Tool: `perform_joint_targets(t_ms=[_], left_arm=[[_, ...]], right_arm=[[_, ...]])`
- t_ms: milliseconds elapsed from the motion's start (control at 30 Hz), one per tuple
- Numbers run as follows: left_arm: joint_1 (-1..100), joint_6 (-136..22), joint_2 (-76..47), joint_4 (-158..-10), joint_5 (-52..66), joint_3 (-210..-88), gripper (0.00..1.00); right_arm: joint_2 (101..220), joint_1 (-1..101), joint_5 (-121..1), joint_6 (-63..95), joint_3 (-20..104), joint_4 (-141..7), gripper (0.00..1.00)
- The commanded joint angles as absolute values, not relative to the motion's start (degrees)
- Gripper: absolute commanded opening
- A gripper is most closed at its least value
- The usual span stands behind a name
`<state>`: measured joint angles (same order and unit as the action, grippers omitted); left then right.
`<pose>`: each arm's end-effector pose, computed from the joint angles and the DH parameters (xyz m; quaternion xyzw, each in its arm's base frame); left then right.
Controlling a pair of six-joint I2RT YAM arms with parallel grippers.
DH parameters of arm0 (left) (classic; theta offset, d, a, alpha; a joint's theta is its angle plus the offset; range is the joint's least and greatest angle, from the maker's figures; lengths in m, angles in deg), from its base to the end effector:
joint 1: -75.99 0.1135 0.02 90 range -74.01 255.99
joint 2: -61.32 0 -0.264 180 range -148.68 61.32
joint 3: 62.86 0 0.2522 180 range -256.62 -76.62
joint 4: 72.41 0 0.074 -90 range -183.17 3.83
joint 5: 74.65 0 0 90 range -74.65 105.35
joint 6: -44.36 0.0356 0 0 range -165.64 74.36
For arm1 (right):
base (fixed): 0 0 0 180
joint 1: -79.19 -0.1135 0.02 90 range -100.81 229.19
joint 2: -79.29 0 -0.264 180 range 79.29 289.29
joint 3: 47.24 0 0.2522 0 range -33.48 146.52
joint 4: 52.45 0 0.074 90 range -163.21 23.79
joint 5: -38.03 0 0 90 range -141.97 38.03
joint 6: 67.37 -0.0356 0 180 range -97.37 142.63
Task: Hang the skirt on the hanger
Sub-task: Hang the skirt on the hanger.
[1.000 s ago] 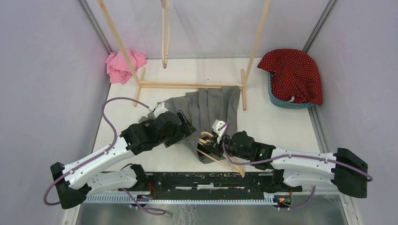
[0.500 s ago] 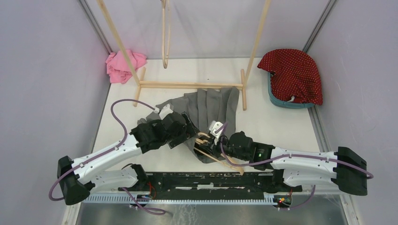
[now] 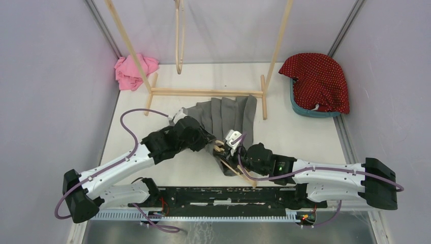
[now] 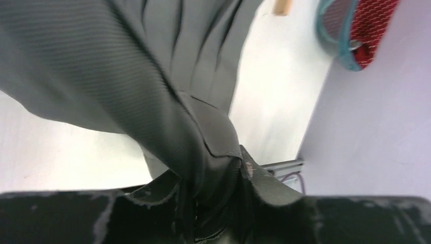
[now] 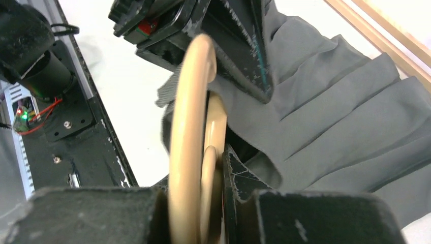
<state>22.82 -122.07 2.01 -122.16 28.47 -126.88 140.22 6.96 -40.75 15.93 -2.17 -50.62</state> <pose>0.1344 -0.1660 0.2843 -0.2278 0.8903 -0.2988 0.2573 0.0798 0.2264 0.2489 -0.3739 0.6922 0.3298 0.5218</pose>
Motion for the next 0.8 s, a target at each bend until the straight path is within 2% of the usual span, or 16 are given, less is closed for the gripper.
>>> perform_joint_targets(t_ms=[0, 67, 200, 367, 533, 767], left_arm=[[23.1, -115.6, 1.5, -118.1, 25.5, -127.6, 0.18], [23.4, -114.6, 0.5, -117.2, 24.4, -128.3, 0.04], [23.6, -112.5, -0.5, -117.2, 23.6, -131.0, 0.03], [24.6, -111.1, 1.2, -118.9, 24.3, -133.1, 0.03], [25.7, -110.2, 3.3, -120.0, 24.5, -134.3, 0.03], [26.5, -108.8, 3.7, -121.2, 25.1, -138.1, 0.03]], right_arm=[[140.2, 5.5, -44.5, 18.2, 2.7, -49.4, 0.01], [140.1, 5.5, -44.9, 17.9, 3.7, -50.9, 0.01], [138.7, 5.5, -44.3, 16.9, 6.5, -56.5, 0.04], [132.7, 5.6, -40.0, 14.6, 10.2, -67.0, 0.26], [122.5, 6.7, -30.0, 11.1, 12.7, -78.2, 0.42], [118.2, 9.5, -18.9, 7.4, 17.5, -92.9, 0.47]])
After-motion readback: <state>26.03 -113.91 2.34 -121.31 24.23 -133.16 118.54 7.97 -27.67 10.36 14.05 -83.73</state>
